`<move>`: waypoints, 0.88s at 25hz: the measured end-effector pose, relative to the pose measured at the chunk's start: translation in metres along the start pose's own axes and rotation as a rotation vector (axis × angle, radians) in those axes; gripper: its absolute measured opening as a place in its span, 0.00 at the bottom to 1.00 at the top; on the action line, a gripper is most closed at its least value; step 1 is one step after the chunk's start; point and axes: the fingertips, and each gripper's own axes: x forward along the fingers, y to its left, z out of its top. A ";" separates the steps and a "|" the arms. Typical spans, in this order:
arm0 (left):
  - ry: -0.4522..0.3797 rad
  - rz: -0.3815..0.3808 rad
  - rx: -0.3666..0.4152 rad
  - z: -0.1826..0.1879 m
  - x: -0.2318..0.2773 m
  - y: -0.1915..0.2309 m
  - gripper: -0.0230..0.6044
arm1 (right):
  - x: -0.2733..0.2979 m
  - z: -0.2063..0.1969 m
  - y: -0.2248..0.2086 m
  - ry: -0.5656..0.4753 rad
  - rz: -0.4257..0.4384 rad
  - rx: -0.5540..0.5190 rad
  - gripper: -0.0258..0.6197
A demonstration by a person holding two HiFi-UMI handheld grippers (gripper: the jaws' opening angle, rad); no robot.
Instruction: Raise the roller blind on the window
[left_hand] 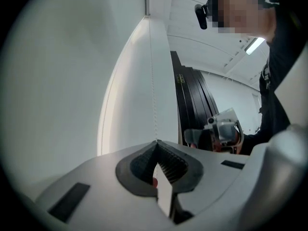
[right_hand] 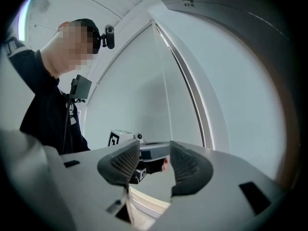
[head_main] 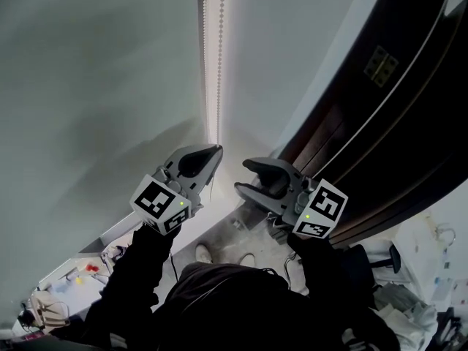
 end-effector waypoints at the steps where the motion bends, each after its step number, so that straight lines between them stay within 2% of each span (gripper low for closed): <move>1: 0.019 -0.005 -0.013 -0.012 0.001 -0.005 0.04 | 0.001 0.002 0.000 0.007 0.013 -0.004 0.35; 9: 0.167 -0.037 -0.111 -0.114 -0.014 -0.054 0.04 | 0.015 0.022 0.001 0.016 0.058 -0.025 0.38; 12: 0.193 -0.048 -0.150 -0.143 -0.024 -0.069 0.04 | 0.025 0.024 0.003 0.039 0.095 -0.004 0.38; 15: 0.187 -0.043 -0.151 -0.146 -0.030 -0.077 0.04 | 0.033 0.028 0.008 0.043 0.122 -0.004 0.29; 19: 0.174 -0.017 -0.155 -0.147 -0.034 -0.075 0.04 | 0.036 0.040 0.011 0.030 0.134 -0.026 0.11; 22: 0.178 -0.009 -0.148 -0.147 -0.036 -0.071 0.04 | 0.040 0.041 0.016 0.050 0.156 -0.049 0.05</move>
